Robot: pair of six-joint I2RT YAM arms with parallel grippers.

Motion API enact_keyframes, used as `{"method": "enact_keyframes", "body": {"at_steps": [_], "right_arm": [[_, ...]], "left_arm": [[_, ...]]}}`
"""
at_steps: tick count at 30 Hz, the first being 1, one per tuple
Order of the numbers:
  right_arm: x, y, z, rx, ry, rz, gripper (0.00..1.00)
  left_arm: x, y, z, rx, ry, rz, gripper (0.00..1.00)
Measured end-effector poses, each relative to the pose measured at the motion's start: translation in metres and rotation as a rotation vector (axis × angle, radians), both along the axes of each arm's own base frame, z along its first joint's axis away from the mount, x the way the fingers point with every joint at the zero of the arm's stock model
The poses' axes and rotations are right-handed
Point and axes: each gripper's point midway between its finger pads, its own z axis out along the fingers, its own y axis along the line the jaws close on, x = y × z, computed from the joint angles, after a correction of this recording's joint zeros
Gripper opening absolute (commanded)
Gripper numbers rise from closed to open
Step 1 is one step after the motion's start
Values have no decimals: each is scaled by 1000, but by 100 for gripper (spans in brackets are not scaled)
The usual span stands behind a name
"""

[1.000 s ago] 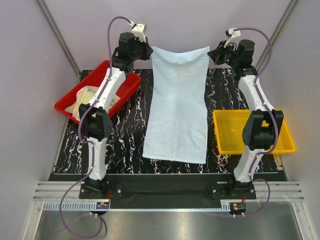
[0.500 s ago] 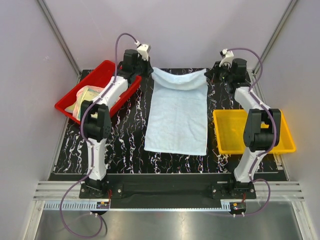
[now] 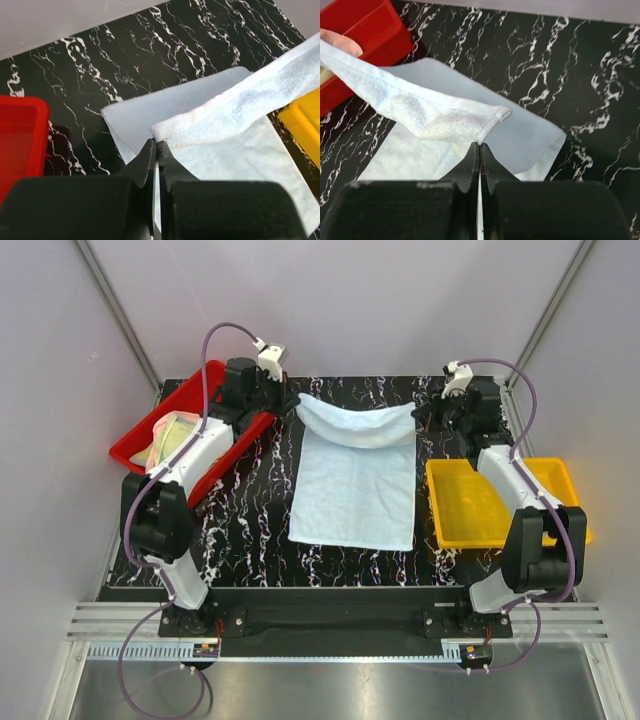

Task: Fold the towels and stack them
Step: Fold the towel

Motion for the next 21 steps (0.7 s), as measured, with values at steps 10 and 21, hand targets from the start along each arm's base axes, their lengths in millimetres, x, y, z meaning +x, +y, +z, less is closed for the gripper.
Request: {"method": "enact_keyframes", "body": {"at_steps": [10, 21], "right_arm": [[-53, -1, -33, 8, 193, -98, 0], [-101, -14, -58, 42, 406, -232, 0]], "left_arm": [[-62, 1, -53, 4, 152, -49, 0], [-105, -18, -64, 17, 231, -98, 0]]}}
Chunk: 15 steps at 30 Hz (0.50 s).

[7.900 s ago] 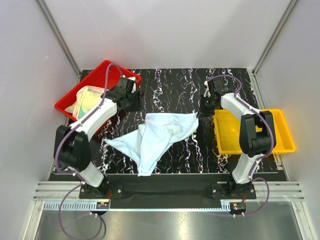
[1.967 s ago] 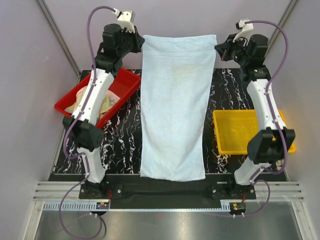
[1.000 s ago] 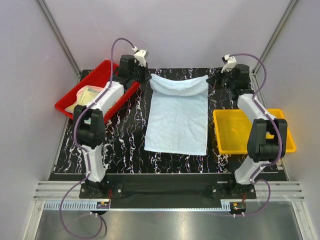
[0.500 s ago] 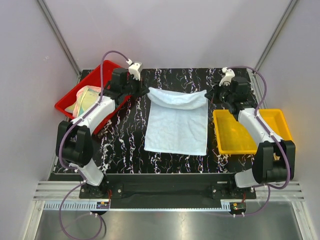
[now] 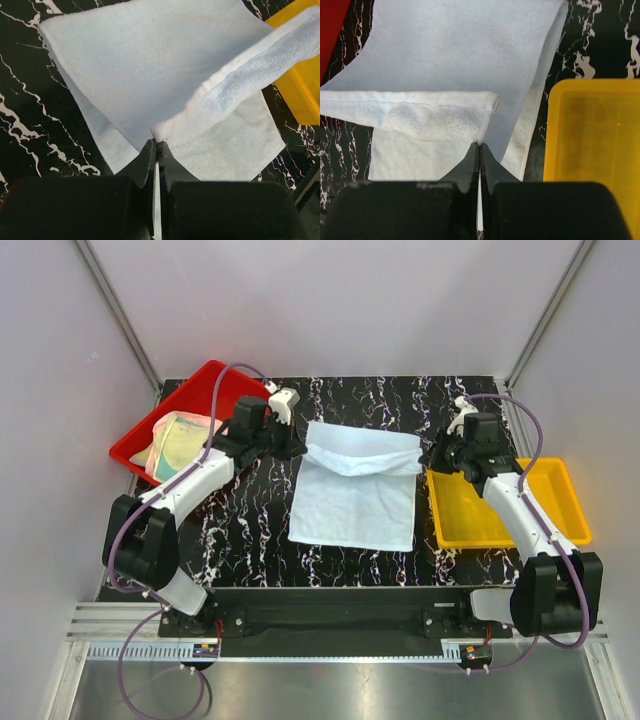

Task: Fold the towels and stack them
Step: Fold the towel

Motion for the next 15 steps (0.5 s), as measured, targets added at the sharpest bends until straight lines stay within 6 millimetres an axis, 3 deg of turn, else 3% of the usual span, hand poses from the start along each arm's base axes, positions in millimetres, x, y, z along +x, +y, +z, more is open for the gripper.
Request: {"method": "enact_keyframes", "body": {"at_steps": [6, 11, 15], "right_arm": [[-30, 0, -25, 41, 109, -40, 0], [-58, 6, -57, 73, 230, -61, 2], [-85, 12, -81, 110, 343, -59, 21]], "left_arm": [[-18, 3, -12, 7, 61, 7, 0], [-42, 4, -44, 54, 158, 27, 0], [-66, 12, -74, 131, 255, 56, 23]]}}
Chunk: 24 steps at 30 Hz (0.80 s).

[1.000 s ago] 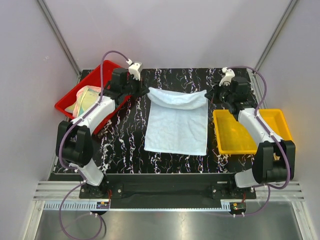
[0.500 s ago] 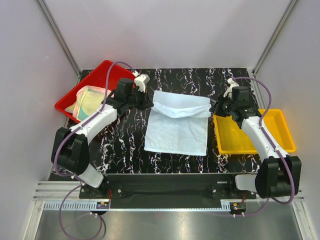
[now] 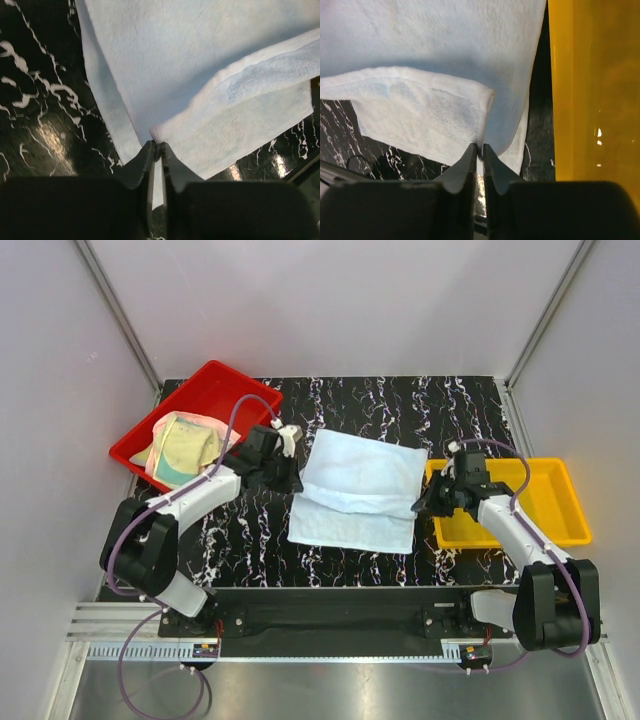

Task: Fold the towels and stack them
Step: Fold the towel

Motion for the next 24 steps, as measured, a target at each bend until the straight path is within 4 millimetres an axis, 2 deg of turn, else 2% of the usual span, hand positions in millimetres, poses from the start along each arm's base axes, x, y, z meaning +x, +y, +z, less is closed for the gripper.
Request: {"method": "enact_keyframes", "body": {"at_steps": [1, 5, 8, 10, 13, 16, 20, 24], "right_arm": [[-7, 1, -5, 7, 31, 1, 23], [-29, 3, -18, 25, 125, -12, 35], [-31, 2, -13, 28, 117, -26, 36], [-29, 3, -8, 34, 99, -32, 36], [-24, 4, -4, 37, 90, -32, 36], [-10, 6, -1, 29, 87, -31, 38], [25, 11, 4, 9, 75, -9, 38], [56, 18, 2, -29, 58, 24, 41]], "left_arm": [[-6, 0, -4, 19, 19, 4, 27], [-28, -10, -17, 78, 59, -10, 31], [-43, -11, -25, 122, 90, -11, 34], [-42, -5, -27, 157, 94, 22, 37], [-27, 1, -26, 190, 87, 74, 38], [0, -3, -24, 184, 84, 116, 38], [29, -8, -31, 153, 106, 145, 38], [42, -7, -44, 149, 142, 160, 37]]}}
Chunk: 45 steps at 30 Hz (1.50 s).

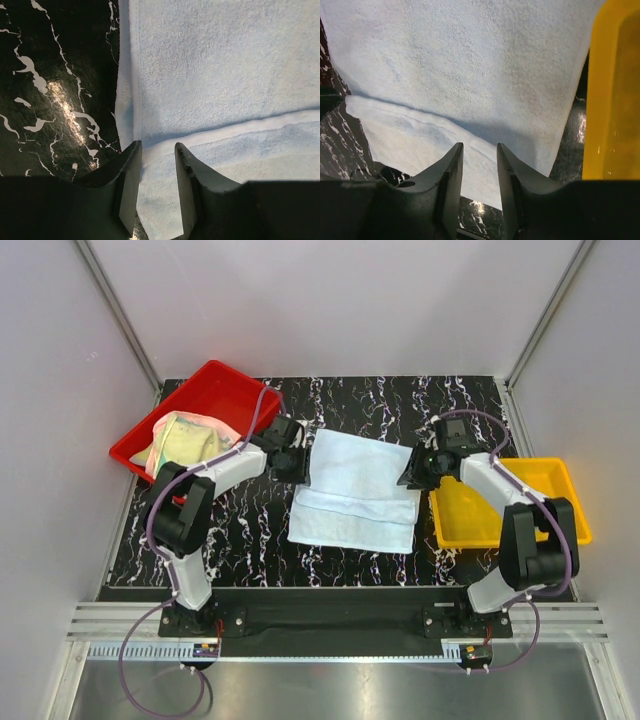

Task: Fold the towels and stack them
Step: Fold the towel

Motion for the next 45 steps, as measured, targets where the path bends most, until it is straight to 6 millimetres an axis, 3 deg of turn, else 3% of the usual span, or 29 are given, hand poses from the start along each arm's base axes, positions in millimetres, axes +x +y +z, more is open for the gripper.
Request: {"method": "enact_keyframes", "body": {"at_steps": [5, 11, 14, 17, 24, 33, 39, 42, 45], "right_arm": [[6, 15, -27, -43, 62, 79, 41], [-30, 30, -45, -69, 129, 176, 41], [-53, 30, -41, -66, 131, 197, 40], [-73, 29, -30, -40, 106, 205, 41], [-101, 32, -17, 24, 75, 200, 41], [-89, 29, -11, 7, 72, 125, 42], [-75, 16, -17, -67, 87, -2, 42], [-61, 17, -22, -81, 98, -28, 42], [-43, 24, -27, -87, 91, -32, 42]], "left_arm": [[-5, 0, -14, 8, 47, 1, 36], [-31, 0, -26, -12, 125, -5, 36], [-57, 11, -29, -2, 162, 11, 36], [-79, 24, -18, -1, 167, 29, 36], [-84, 34, 10, -9, 85, 75, 38], [-66, 29, 3, -4, 97, 113, 39], [-75, 33, -19, 2, 145, 135, 38], [-75, 33, -37, 20, 186, 149, 36], [-66, 30, -36, 15, 176, 161, 30]]}}
